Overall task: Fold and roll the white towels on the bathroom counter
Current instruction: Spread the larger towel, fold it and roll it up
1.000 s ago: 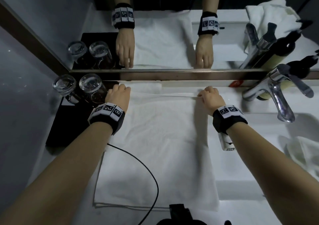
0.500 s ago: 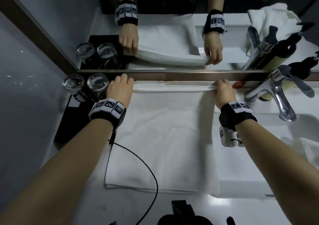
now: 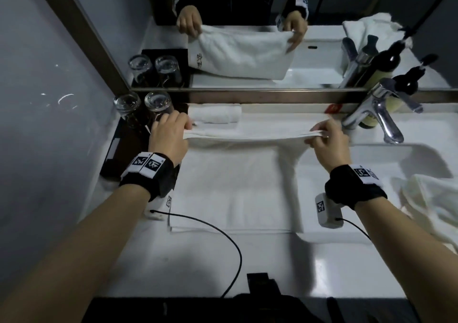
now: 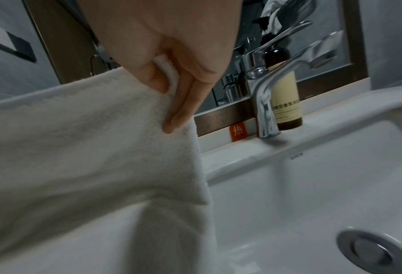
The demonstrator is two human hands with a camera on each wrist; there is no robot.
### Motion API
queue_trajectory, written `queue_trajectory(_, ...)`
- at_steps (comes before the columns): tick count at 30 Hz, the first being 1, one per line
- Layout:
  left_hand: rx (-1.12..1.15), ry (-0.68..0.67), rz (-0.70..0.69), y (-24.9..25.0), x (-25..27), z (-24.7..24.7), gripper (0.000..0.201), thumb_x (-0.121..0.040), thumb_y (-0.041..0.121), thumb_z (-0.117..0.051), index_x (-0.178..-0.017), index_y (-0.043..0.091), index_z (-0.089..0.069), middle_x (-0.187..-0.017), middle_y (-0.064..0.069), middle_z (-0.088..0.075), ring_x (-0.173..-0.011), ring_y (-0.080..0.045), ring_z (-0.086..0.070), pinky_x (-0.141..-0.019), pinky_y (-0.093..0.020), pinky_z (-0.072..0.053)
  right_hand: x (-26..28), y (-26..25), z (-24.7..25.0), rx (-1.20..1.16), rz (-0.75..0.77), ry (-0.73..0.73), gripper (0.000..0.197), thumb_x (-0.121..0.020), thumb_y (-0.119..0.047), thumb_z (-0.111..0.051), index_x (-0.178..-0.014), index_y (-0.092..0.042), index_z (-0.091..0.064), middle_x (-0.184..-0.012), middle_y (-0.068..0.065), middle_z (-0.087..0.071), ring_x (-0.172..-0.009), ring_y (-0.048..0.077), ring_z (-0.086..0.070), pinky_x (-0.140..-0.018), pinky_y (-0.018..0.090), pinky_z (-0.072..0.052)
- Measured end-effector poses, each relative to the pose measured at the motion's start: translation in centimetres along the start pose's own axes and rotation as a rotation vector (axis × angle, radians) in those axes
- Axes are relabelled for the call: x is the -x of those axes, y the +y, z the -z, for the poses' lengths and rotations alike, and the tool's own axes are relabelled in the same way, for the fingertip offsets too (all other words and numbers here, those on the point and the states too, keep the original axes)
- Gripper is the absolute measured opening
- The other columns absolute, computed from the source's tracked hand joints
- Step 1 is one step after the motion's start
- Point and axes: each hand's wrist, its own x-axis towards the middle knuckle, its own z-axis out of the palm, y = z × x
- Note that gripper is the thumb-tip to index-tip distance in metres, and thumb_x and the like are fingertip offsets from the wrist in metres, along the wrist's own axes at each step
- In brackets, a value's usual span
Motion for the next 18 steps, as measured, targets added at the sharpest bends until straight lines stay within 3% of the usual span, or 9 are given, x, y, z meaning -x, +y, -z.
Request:
queue_trajectory(1,0.015,-0.002,-0.01,-0.1,1.0,0.1,0.021,-0.076,-0.002,-0.056,-0.088,0.014,-0.055,-0.095,-0.006,-0.054,-0.094,-0.03,-0.048,-0.079,-0.039,-0.034,1.1,0.0,0.3,0.01,0.007,0.017,0.028,-0.074,0.007,-0.047,-0.081,-0.018,-0.055,-0.071,0.004,-0.065,-0.059,-0.006,-0.064,-0.056,0.009,-0.048)
queue_trajectory(3,0.047,-0.005,-0.026,-0.2,3.0,0.2,0.019,-0.074,-0.001,-0.057,-0.087,0.013,-0.055,-0.092,-0.006,-0.054,-0.091,-0.029,-0.049,-0.078,-0.037,-0.033,3.4,0.0,1.0,0.037,0.017,0.027,0.026,-0.074,0.006,-0.049,-0.079,-0.018,-0.056,-0.065,-0.004,-0.063,-0.061,-0.003,-0.064,-0.055,0.007,-0.045)
queue_trajectory(6,0.111,-0.015,-0.069,-0.4,6.1,0.1,0.021,-0.071,-0.001,-0.061,-0.086,0.013,-0.055,-0.09,-0.005,-0.054,-0.087,-0.029,-0.049,-0.075,-0.035,-0.03,6.8,0.5,1.8,0.072,-0.024,0.04,0.022,-0.074,0.002,-0.049,-0.077,-0.019,-0.057,-0.063,-0.003,-0.065,-0.067,0.016,-0.068,-0.067,0.032,-0.054)
queue_trajectory(7,0.116,-0.024,-0.088,-0.4,7.2,-0.1,0.023,-0.069,-0.003,-0.062,-0.086,0.012,-0.056,-0.09,-0.006,-0.055,-0.086,-0.03,-0.05,-0.074,-0.034,-0.03,7.8,0.7,2.0,0.082,-0.05,0.038,0.022,-0.074,0.001,-0.049,-0.076,-0.019,-0.058,-0.062,-0.002,-0.066,-0.069,0.02,-0.068,-0.069,0.036,-0.054)
queue_trajectory(13,0.115,-0.201,-0.101,-1.2,12.8,-1.7,0.034,-0.062,-0.008,-0.062,-0.085,0.016,-0.059,-0.092,0.0,-0.055,-0.088,-0.024,-0.05,-0.076,-0.028,-0.027,12.7,3.1,2.3,0.1,-0.17,-0.16,0.018,-0.077,0.003,-0.048,-0.076,-0.006,-0.064,-0.064,0.003,-0.068,-0.07,0.023,-0.068,-0.073,0.046,-0.055)
queue_trajectory(15,0.125,-0.261,-0.079,-1.4,14.2,-2.2,0.032,-0.063,-0.007,-0.063,-0.086,0.016,-0.06,-0.093,0.0,-0.056,-0.09,-0.024,-0.05,-0.08,-0.029,-0.03,13.5,3.8,2.4,0.157,-0.186,-0.222,0.021,-0.076,0.001,-0.049,-0.075,-0.009,-0.068,-0.067,0.006,-0.07,-0.072,0.026,-0.067,-0.073,0.045,-0.055)
queue_trajectory(18,0.106,-0.327,-0.023,-1.6,15.6,-3.0,0.029,-0.067,-0.003,-0.065,-0.087,0.018,-0.061,-0.094,0.001,-0.055,-0.096,-0.022,-0.05,-0.082,-0.03,-0.03,14.3,4.5,2.5,0.208,-0.21,-0.368,0.027,-0.077,0.0,-0.049,-0.074,-0.015,-0.072,-0.072,0.003,-0.073,-0.075,0.023,-0.066,-0.07,0.032,-0.051)
